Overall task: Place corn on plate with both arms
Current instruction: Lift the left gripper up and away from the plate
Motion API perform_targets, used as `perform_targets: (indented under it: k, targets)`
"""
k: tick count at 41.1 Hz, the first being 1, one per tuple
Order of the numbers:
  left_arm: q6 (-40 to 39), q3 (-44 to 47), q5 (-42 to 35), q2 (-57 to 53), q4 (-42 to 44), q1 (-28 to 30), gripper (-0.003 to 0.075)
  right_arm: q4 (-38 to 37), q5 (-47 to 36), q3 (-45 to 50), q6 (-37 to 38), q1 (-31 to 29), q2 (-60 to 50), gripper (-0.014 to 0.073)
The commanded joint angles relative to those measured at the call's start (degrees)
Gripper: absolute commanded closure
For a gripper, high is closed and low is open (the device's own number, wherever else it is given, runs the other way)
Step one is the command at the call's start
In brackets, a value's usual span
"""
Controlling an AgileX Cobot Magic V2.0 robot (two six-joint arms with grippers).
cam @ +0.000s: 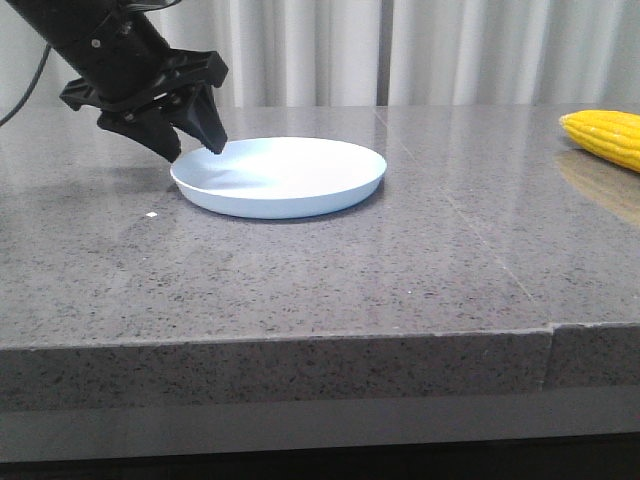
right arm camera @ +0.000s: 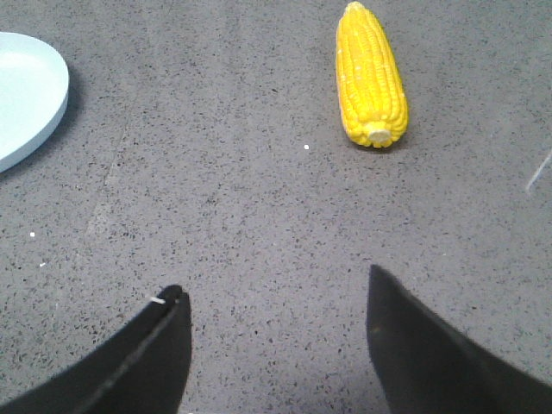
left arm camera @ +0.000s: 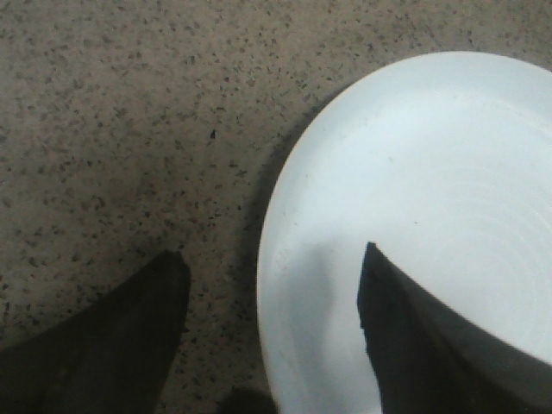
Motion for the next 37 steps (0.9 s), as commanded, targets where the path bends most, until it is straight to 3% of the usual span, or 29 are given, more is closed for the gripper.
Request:
perform_targets:
  k: [1,10,21,29,37]
  targets:
    - [-0.1,-1.7,-1.3,-5.9,-0.4,-0.6,0.0262,-0.6,-3.6,-1.9,-0.5,-0.2,0.6,0.0117]
    - [-0.1,0.3,1.8,-15.1,4.8,-4.3,0.0262,-0.6,-3.6,-1.9,-0.5,-0.2,0.6,0.0117]
    - [-3.0,12.5,4.2,-31.3,14.8,-11.5,0.0262,-0.6,-3.6,-1.9,-0.5,-0.2,0.6,0.0117]
    - [-14.2,22.0,6.8,-44.4,25.3,-12.1,0.0262,-0.6,-3.6,-1.9,-0.5,-0.2,0.6,0.0117]
    - [-14.7,28.7,7.4,-57.5,25.5,-12.0,0.0262,-0.6,-3.9,-1.9,-0.5,-0.2,0.6,0.0117]
